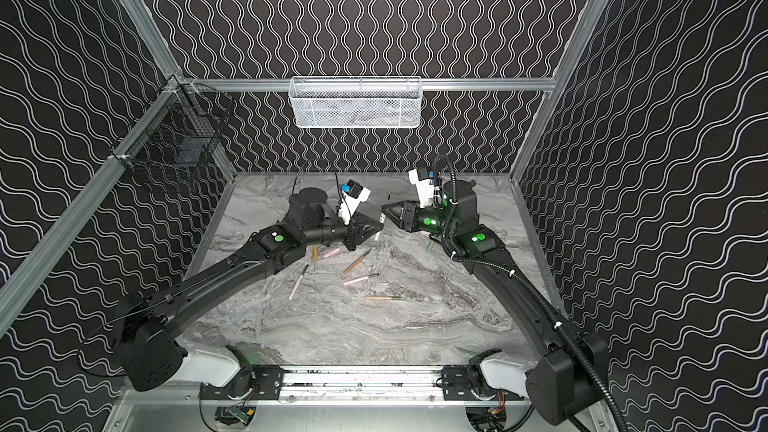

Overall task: Insert the pens into the pen caps
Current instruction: 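Lift the green pen upright while the right gripper approaches it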

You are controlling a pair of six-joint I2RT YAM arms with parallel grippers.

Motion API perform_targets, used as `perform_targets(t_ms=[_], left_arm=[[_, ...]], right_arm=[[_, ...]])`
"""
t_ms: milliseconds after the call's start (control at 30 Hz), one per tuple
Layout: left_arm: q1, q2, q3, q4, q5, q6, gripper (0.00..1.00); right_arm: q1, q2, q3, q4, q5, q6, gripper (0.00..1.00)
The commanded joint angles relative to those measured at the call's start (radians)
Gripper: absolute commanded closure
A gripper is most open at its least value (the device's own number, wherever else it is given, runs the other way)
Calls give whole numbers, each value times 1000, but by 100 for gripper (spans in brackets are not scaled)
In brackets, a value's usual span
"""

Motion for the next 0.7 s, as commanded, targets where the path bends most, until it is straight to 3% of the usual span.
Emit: perform_targets(t_ms=[0,267,300,367,433,567,667], left_arm=[[-3,10,6,43,35,-20,100],[-11,1,2,46,30,-20,99],[-10,0,0,49,28,-22,91],[-10,2,-5,54,24,-34,63],[-11,3,-6,57,23,-38,53],[-11,3,-10,64,29,-39,52],[-11,8,-11,69,40,-39,58]], right_arm=[[5,9,17,30,13,-2,69],[24,11,29,2,22,-3,94],[25,8,27,4,23,-2,96],[29,7,24,3,28,-4,98],[30,3,23,1,39,-6,98],[31,2,25,-4,39,-7,99],[32,-1,23,8,32,0,99]])
